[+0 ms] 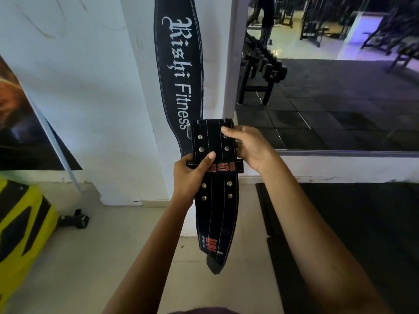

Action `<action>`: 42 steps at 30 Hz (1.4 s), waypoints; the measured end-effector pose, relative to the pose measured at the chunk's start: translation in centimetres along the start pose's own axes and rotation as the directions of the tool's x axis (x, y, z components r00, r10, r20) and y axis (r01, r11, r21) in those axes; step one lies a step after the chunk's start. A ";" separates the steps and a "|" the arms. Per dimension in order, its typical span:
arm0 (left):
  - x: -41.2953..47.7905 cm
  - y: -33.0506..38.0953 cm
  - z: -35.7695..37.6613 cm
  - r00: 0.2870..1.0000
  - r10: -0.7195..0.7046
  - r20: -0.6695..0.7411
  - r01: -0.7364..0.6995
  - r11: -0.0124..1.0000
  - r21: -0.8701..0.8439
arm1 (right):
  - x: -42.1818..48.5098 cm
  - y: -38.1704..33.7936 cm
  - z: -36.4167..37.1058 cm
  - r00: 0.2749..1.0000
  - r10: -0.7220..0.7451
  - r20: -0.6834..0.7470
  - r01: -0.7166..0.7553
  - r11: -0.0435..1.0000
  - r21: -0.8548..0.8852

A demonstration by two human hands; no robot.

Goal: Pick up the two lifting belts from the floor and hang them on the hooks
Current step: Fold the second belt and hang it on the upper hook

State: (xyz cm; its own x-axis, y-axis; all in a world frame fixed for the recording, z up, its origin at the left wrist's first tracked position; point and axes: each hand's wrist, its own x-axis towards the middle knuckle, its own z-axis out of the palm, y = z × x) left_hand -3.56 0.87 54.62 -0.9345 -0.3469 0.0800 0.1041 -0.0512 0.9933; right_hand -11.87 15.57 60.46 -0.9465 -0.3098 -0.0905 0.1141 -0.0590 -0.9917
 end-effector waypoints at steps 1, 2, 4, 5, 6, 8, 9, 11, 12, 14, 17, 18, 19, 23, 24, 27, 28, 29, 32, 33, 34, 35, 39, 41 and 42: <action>-0.1 -0.1 0.2 1.000 -0.004 -0.016 0.004 1.000 -0.005 | -0.3 0.4 0.4 1.000 0.013 0.011 -0.013 1.000 -0.028; 0.0 -0.1 0.3 1.000 -0.006 -0.029 0.006 1.000 -0.007 | -0.9 1.1 0.6 0.999 0.021 0.037 -0.020 0.999 -0.040; 0.1 -0.3 0.1 0.999 0.005 -0.040 -0.005 1.000 0.004 | -3.0 3.3 0.9 0.994 0.037 0.105 -0.041 0.999 0.030; 0.1 -0.4 0.0 0.999 0.016 -0.033 -0.015 1.000 0.017 | -4.2 4.5 0.8 0.990 0.058 0.126 -0.069 0.994 0.085; 0.1 -0.4 -0.1 0.999 0.024 -0.025 -0.023 0.999 0.031 | -5.5 5.9 0.7 0.986 0.083 0.143 -0.098 0.989 0.107; -0.1 -0.4 -0.1 0.999 0.027 -0.024 -0.026 0.998 0.052 | -8.0 9.1 0.8 0.976 0.137 0.166 -0.140 0.990 0.004; 0.0 -0.5 0.0 0.999 0.024 -0.029 -0.022 0.998 0.064 | -9.2 10.7 1.1 0.968 0.175 0.178 -0.164 0.984 -0.073; 0.2 -0.5 0.1 1.000 0.015 -0.020 -0.013 0.994 0.106 | -10.7 13.1 1.6 0.952 0.240 0.192 -0.212 0.965 -0.155; 0.3 -0.6 0.0 1.000 0.013 -0.005 -0.013 0.991 0.130 | -10.9 13.8 1.7 0.953 0.239 0.185 -0.215 0.967 -0.137; 0.2 -0.8 -0.1 1.000 0.007 0.025 -0.011 0.988 0.155 | -10.6 13.3 1.8 0.975 0.190 0.117 -0.189 0.982 -0.012; -0.3 -1.1 -0.3 0.999 -0.018 0.044 0.012 0.992 0.129 | -9.1 10.6 1.4 0.996 0.084 0.022 -0.085 0.994 0.068; -0.3 -1.2 -0.3 0.999 -0.029 0.042 0.024 0.994 0.109 | -8.7 9.8 1.3 0.999 0.052 0.012 -0.052 0.997 0.064; -0.3 -1.1 -0.4 0.998 -0.041 0.041 0.037 0.995 0.091 | -8.5 9.2 1.4 0.999 0.034 -0.004 -0.033 0.998 0.060; 0.4 -0.1 -1.6 0.992 -0.061 0.109 0.051 0.994 0.096 | -8.4 8.8 2.6 0.996 0.014 -0.088 -0.006 0.996 0.085; 0.6 0.1 -2.0 0.986 -0.088 0.143 0.072 0.991 0.109 | -8.4 8.9 2.9 0.993 0.005 -0.115 0.005 0.996 0.086; 1.8 1.3 -2.8 0.953 -0.174 0.248 0.137 0.978 0.157 | -8.6 9.1 3.6 0.988 -0.002 -0.152 0.020 0.994 0.111; 2.3 1.9 -3.0 0.945 -0.191 0.265 0.153 0.975 0.158 | -8.6 9.4 3.7 0.989 0.004 -0.146 0.013 0.994 0.112; 2.7 2.6 -3.1 0.940 -0.204 0.275 0.168 0.975 0.148 | -8.8 9.6 3.9 0.990 0.015 -0.140 0.001 0.994 0.112; 3.6 3.4 -3.2 0.919 -0.210 0.335 0.180 0.976 0.118 | -9.1 10.2 4.3 0.991 0.025 -0.134 -0.009 0.993 0.118; 3.6 3.1 -3.4 0.900 -0.207 0.384 0.171 0.977 0.126 | -9.1 10.3 4.4 0.990 0.020 -0.138 -0.002 0.991 0.130; 3.4 2.2 -3.7 0.869 -0.208 0.448 0.163 0.977 0.137 | -9.1 10.3 4.3 0.989 0.020 -0.149 0.003 0.989 0.150; 2.9 1.1 -4.2 0.828 -0.220 0.515 0.164 0.975 0.153 | -9.1 10.1 4.1 0.986 0.023 -0.165 0.008 0.983 0.181; -0.8 -4.4 -5.4 0.693 -0.363 0.623 0.268 0.932 0.245 | -8.7 9.6 2.8 0.967 0.013 -0.254 0.051 0.969 0.244; -2.7 -6.5 -5.1 0.642 -0.406 0.650 0.257 0.913 0.317 | -8.5 9.6 2.2 0.956 0.003 -0.293 0.068 0.970 0.232; -3.3 -7.1 -4.7 0.632 -0.421 0.651 0.244 0.905 0.348 | -8.4 9.7 2.1 0.953 0.005 -0.303 0.066 0.972 0.225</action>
State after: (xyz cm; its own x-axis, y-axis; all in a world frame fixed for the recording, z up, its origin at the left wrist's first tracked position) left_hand 0.41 -2.03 46.94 -0.8558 0.4120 -0.3129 -0.2525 0.1952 0.9477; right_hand -2.20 15.56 51.80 -0.9928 -0.0076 -0.1193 0.1164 -0.2910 -0.9496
